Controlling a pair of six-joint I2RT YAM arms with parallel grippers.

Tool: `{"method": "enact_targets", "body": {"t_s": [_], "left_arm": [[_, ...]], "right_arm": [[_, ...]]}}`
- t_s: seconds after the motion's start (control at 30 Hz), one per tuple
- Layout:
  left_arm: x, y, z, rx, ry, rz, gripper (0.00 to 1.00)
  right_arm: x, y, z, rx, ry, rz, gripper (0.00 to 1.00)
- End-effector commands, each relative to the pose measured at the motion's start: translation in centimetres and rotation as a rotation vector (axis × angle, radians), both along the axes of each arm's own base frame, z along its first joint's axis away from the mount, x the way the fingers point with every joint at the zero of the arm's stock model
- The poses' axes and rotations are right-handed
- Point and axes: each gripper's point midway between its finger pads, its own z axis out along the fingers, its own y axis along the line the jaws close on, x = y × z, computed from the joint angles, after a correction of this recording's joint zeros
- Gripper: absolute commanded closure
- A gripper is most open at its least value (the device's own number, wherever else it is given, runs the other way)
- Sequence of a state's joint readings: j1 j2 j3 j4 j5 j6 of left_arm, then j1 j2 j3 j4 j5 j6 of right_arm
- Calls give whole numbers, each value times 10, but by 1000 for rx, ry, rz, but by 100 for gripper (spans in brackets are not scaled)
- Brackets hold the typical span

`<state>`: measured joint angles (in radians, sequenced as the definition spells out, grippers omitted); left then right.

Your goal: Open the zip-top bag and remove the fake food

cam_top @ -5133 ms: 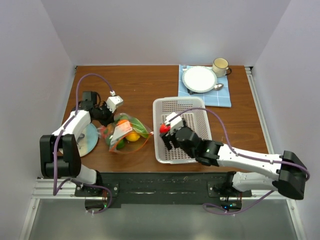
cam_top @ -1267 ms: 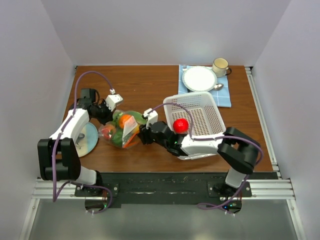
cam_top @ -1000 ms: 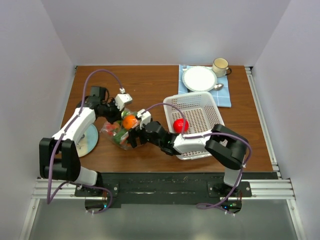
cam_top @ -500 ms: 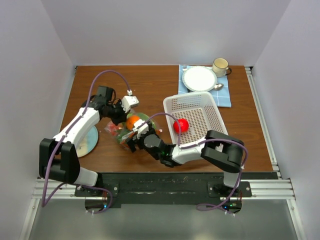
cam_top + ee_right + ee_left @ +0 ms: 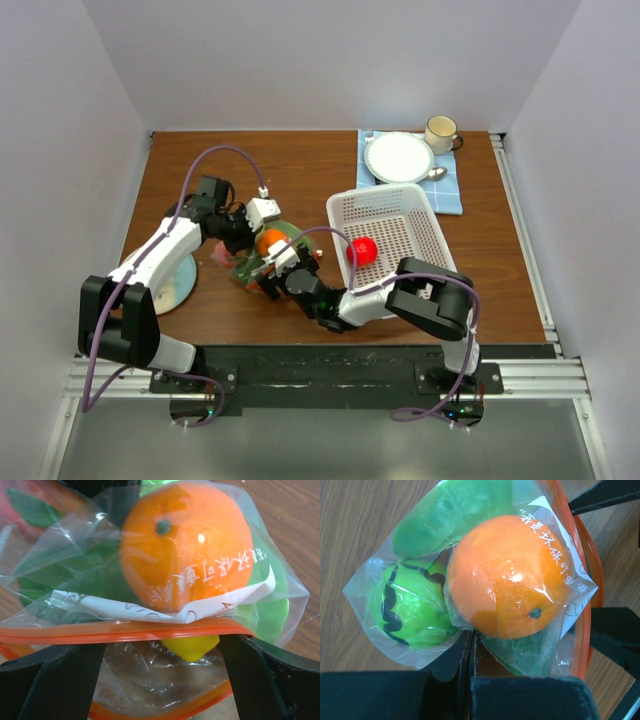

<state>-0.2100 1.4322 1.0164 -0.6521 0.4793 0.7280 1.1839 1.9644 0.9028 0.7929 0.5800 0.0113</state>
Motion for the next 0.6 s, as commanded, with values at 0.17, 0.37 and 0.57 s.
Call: {"method": "enact_targets", "body": {"t_s": [0.17, 0.37, 0.57], "left_arm": [[-16, -4, -4, -10, 24, -51, 100], [-13, -1, -6, 15, -8, -69, 100], [3, -5, 14, 4, -31, -73, 100]], "right_arm": [[2, 9, -26, 19, 126, 38, 45], [-1, -6, -1, 81, 96, 20, 19], [-9, -16, 13, 141, 72, 47, 8]]}}
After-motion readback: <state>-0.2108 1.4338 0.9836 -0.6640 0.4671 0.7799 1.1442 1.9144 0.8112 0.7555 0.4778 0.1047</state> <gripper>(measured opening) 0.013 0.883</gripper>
